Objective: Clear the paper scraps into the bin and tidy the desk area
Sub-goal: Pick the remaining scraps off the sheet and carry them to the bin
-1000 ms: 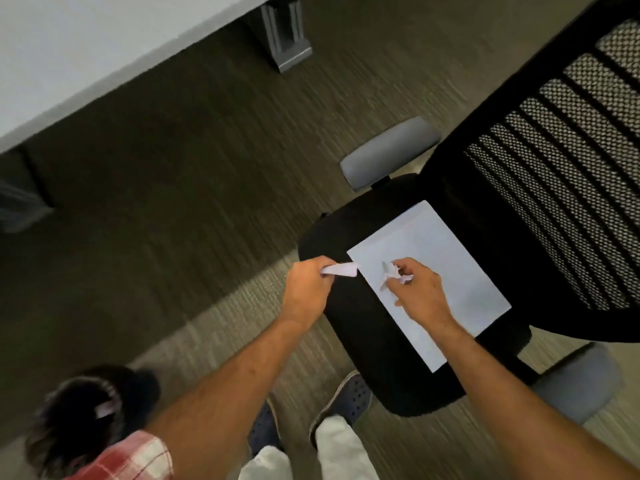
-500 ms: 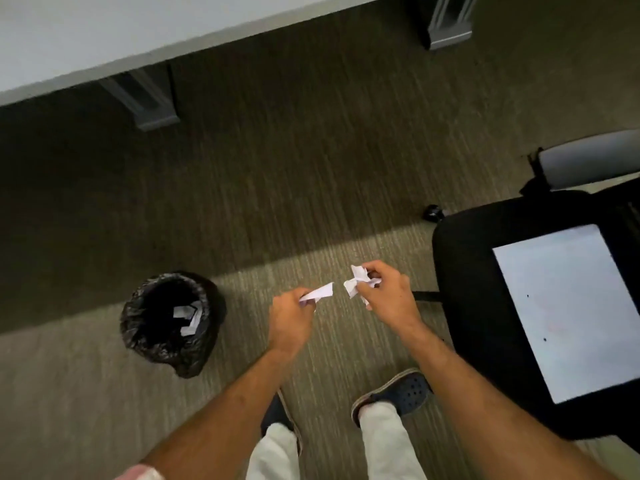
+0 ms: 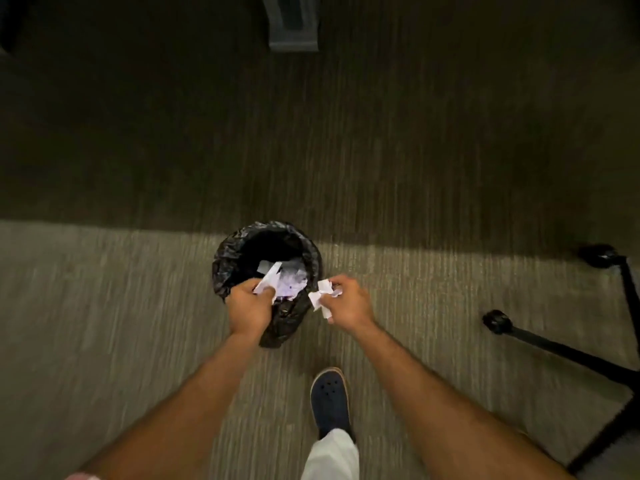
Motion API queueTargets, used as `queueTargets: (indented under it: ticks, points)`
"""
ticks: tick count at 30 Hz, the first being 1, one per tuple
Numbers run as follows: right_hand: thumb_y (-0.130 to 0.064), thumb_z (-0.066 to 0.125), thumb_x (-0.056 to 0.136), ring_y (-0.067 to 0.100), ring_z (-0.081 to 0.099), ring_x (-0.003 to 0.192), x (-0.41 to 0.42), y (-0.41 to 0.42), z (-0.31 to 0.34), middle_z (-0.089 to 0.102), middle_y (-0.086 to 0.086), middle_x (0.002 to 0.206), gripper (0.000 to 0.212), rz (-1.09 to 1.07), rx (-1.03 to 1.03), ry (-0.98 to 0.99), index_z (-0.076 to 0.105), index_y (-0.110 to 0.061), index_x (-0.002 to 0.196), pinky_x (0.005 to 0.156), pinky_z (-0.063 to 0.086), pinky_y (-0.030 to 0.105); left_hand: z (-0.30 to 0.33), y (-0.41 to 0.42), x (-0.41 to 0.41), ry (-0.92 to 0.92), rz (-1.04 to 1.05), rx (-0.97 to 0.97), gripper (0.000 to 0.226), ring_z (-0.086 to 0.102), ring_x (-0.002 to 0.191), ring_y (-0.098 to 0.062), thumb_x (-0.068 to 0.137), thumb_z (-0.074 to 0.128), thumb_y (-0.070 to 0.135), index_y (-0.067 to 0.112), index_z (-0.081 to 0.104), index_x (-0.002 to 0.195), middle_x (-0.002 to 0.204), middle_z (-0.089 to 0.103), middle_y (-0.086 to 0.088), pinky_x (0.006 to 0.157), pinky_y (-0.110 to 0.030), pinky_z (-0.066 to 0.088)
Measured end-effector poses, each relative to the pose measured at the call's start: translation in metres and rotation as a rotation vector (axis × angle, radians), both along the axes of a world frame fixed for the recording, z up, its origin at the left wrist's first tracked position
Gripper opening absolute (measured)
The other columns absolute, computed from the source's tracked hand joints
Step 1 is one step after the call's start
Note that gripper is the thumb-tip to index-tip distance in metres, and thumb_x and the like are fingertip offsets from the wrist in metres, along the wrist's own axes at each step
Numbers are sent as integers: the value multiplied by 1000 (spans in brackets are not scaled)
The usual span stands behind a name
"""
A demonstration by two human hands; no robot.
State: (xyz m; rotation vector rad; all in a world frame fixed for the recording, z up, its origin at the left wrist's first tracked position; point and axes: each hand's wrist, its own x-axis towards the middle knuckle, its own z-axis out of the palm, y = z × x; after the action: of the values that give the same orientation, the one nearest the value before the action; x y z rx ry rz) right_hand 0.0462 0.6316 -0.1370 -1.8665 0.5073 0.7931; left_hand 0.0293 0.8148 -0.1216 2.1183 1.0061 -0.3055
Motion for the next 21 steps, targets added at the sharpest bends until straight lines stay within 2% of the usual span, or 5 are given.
queueTargets:
  ticks: [6,10,15,18,21]
  points:
    - [-34,77,58,36,71,90,11,74,-83,70,12,105,58,-8,35,70,66,-14,112,79,59,52,-63,54,5,23,98,-106,14,70,77,-33,80,76,26,13,75,86,73,71,-6,63,-36,50]
    - [-50,75,45,25,64,75,9,80,-118,60,-5,78,56,-69,127,110,51,-27,91,71,56,44,-78,54,13,52,199,-249,63,58,123,-31,84,78,30,3,56,136,134,61,-15,98,-37,46]
    - [-16,76,82,16,62,82,7,39,-44,63,-5,90,53,-93,113,101,49,-26,127,78,51,34,-66,38,11,95,123,-222,66,53,129,-31,85,78,30,5,51,140,142,55,-16,107,-41,43]
    - [-17,74,86,19,65,94,2,-11,-4,67,3,106,59,-110,75,67,50,-12,140,86,55,36,-39,2,11,102,28,-237,59,58,122,-29,85,77,28,5,56,136,136,60,-15,100,-36,45]
    - [-16,72,87,14,63,88,-3,-74,34,65,1,104,53,-186,41,52,53,-16,136,78,55,31,-3,-59,21,91,-124,-251,52,59,121,-27,88,75,25,6,59,133,132,62,-12,96,-30,43]
